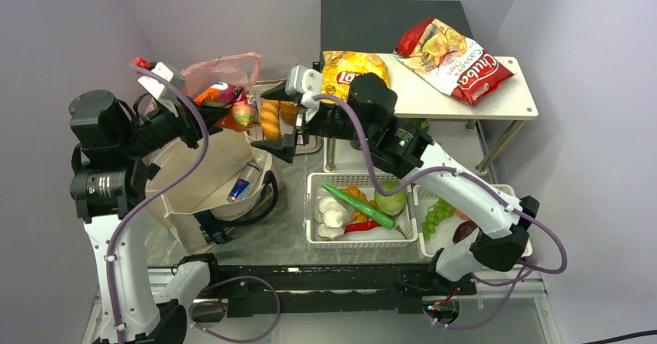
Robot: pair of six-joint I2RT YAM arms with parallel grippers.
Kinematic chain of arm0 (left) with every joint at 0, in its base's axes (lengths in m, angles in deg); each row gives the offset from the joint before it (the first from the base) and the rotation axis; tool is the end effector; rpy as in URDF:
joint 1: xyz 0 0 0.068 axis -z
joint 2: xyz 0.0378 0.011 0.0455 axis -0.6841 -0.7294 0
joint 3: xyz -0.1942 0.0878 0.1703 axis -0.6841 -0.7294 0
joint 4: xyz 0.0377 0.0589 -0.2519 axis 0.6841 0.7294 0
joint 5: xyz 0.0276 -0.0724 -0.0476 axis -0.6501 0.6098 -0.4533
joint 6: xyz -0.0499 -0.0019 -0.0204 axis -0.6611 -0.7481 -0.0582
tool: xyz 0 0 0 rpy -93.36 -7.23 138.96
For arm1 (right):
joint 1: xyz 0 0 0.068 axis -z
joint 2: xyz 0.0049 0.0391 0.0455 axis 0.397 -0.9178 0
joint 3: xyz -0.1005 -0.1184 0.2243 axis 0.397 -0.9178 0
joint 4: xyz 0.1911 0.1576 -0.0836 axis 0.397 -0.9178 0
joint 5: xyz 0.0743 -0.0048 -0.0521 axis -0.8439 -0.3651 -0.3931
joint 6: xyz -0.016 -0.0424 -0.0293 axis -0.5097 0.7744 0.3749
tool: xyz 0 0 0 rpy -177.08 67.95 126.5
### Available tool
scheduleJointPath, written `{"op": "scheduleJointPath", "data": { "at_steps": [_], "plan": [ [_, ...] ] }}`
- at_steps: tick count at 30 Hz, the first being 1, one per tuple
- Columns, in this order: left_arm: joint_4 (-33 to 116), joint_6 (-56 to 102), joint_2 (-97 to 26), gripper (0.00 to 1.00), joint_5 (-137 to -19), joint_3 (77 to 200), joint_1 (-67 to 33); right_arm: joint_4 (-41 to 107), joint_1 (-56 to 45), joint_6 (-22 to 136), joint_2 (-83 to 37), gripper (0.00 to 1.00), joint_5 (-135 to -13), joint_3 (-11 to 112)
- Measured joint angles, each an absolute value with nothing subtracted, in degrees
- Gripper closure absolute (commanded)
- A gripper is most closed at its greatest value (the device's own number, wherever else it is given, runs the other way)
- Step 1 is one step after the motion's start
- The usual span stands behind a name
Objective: Untie the knot of the grocery bags and take out the mixed food
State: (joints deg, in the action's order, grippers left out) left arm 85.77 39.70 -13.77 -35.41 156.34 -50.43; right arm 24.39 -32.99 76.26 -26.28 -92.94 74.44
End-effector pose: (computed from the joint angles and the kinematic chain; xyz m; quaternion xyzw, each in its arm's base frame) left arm 0.1263 -0.0119 0.5087 0.2759 0.6769 -0.2509 0.6346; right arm 0.1640 0.2761 0.5083 -0.5119 0.4401 0.4145 0.6103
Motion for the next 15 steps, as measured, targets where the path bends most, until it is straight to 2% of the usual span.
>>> {"op": "scheduleJointPath", "data": {
  "at_steps": [4, 7, 9, 10, 14, 15],
  "plan": [
    [83.17, 34.00, -14.88, 1.00, -35.45, 155.91, -50.24, 26.79, -34.76, 79.39, -28.19, 0.04, -90.10, 74.44],
    [81.07, 29.49, -14.56, 1.00, -35.12, 154.38, -50.26, 27.60, -35.85, 82.62, -29.43, 0.19, -86.97, 74.44],
    [79.83, 27.22, -14.16, 1.00, -34.62, 153.31, -50.30, 28.30, -36.68, 84.68, -30.02, 0.40, -83.83, 74.44],
    [79.54, 26.30, -14.01, 1.00, -34.07, 152.93, -50.30, 28.69, -36.96, 85.44, -30.18, 0.53, -82.43, 74.42],
    [80.59, 25.49, -13.92, 0.86, -32.83, 153.11, -50.65, 30.71, -36.57, 87.12, -29.89, 1.00, -78.30, 73.70],
    [81.25, 25.36, -14.03, 0.80, -31.67, 153.42, -51.53, 31.27, -36.02, 86.93, -29.19, 1.00, -78.89, 72.56]
  ]
}}
